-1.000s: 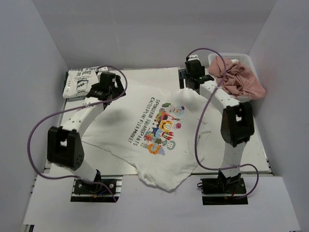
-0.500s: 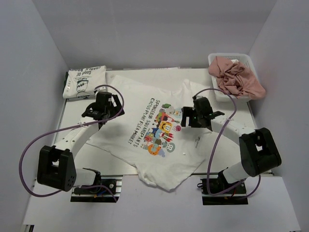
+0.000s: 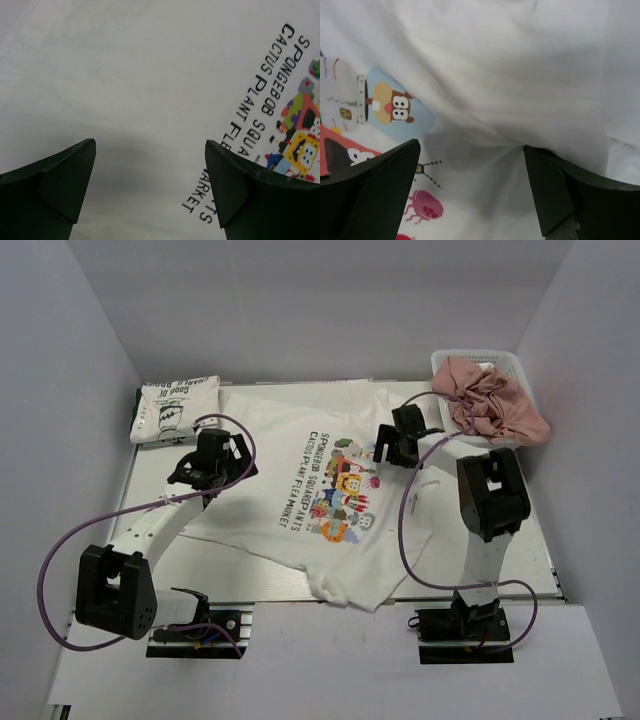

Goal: Fold and stack the t-shirts

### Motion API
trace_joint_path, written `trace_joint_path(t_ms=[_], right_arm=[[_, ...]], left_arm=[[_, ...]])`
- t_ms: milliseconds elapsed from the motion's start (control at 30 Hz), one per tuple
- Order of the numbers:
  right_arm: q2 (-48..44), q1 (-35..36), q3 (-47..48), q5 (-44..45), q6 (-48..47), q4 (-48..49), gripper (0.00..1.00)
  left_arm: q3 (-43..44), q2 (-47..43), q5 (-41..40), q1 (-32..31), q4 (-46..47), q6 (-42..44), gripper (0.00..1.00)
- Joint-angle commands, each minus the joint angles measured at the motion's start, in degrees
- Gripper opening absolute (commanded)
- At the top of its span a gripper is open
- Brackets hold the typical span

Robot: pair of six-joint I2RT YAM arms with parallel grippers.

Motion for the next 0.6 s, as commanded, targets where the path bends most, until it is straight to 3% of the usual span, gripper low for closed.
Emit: trace_joint_path(t_ms=[0,167,200,300,400,500,567], right_arm=[[7.53,-3.15,8.45,0.40,-4.43,-0.48,0.90],[16.77,-6.06,24.88,-3.12,-12.43,-1.96,0.90],[17.22,-6.06,30.82,-4.60,-15.07,-2.41,0.90],[16.52,-5.18,36.65,-8.63,-20.44,-3.99,0.90],[12.22,-3.25,35.72,-13.83,-22.92,-4.43,0.90],[4.75,-0.10,28.88,-13.24,-24.41,-3.74,0.90],[-3.24,2.80,18.16,-10.00,-18.40,-2.94,0.90]], left_arm=[[1.40,0.18,0.65,0.39,-0.19,-0.39,1.00],[1.40,0.18,0.65,0.39,-0.71,-1.53,1.00],[1.40,0.18,0.65,0.39,-1.24,-2.23,1.00],[-0.71,-0.43,1.17,-0.31,-0.54,-2.76,1.00],[-2.82,-0.96,2.22,-0.31,-1.06,-4.16,1.00],[-4.75,-2.71,2.23,-0.31,-3.08,-6.71,1.00],[-6.67,-4.64,-0.82,-0.31,-3.87,-8.90,1.00]])
